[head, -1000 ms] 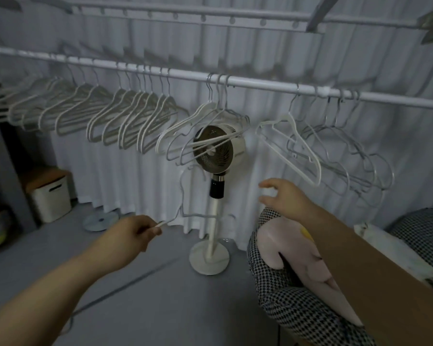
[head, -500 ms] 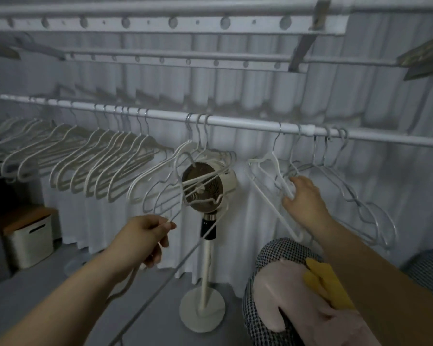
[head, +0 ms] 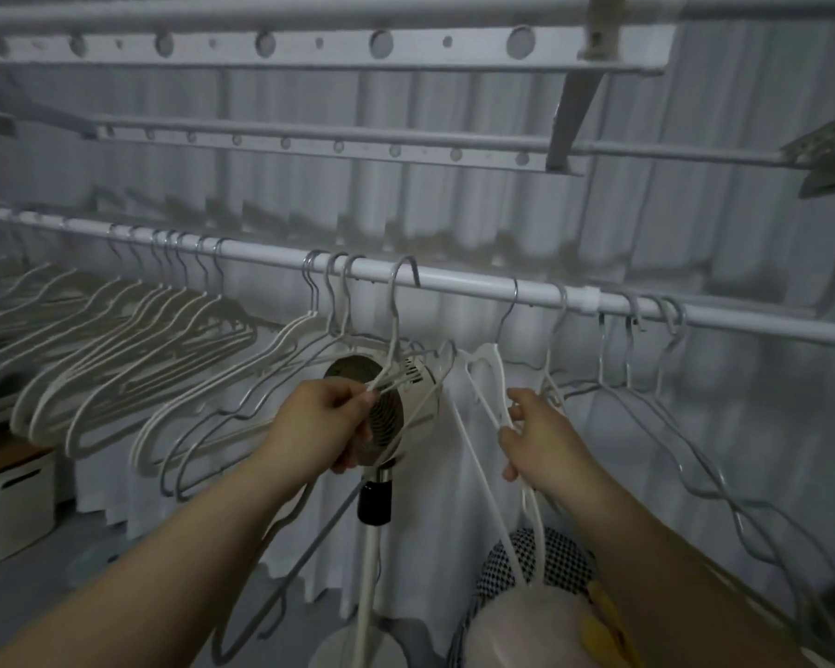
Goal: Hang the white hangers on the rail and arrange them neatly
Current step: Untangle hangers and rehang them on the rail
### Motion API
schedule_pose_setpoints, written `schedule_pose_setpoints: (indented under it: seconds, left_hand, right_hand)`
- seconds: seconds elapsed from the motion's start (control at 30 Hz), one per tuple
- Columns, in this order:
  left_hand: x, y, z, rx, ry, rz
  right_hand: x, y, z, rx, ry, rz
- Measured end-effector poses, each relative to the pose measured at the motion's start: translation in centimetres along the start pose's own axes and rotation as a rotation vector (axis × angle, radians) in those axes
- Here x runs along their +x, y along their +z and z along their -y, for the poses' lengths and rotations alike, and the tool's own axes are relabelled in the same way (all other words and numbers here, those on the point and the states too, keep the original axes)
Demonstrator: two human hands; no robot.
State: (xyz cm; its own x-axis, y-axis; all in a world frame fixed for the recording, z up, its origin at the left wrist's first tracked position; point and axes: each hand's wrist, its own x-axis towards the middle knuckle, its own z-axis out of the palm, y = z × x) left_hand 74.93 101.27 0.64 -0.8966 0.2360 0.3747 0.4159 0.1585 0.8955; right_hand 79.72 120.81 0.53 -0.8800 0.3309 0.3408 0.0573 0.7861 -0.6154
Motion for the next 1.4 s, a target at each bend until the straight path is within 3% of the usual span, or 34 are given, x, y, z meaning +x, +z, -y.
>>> schedule_pose_setpoints:
  seconds: [0.33, 0.63, 0.77, 0.9, 1.1, 1.23, 1.4]
  left_hand:
    - [6.5, -0.2, 0.3, -0.02, 0.02, -0.011]
    - [9.1, -1.2, 2.6, 0.059, -0.061, 0.024]
    - [9.8, -1.5, 3.1, 0.157, -0.008, 0.003]
    - [9.3, -1.3, 2.5, 0.319, 0.11, -0.097]
    - [7.9, -0.9, 0.1, 0.433, 0.253, -0.133]
    - [5.6, -0.1, -1.8, 0.336, 0.32, -0.037]
    - [2.0, 2.2, -2.6, 0.085, 0.266, 0.19]
  right_hand:
    - [2.2, 2.5, 0.9, -0.141, 0.012, -0.036]
    - [2.9, 3.4, 1.3, -0.179, -0.02, -0.039]
    - [3.0, 3.4, 1.5, -0.184, -0.042, -0.053]
    - [2.1, 2.5, 1.7, -0.204, -0.075, -0.134]
    - [-0.4, -0.8, 0.9, -0.138, -0.165, -0.399]
    - [-1.7, -3.7, -0.4, -0.216, -0.204, -0.516]
    - [-2.2, -4.9, -3.0, -0.38, 0.007, -0.264]
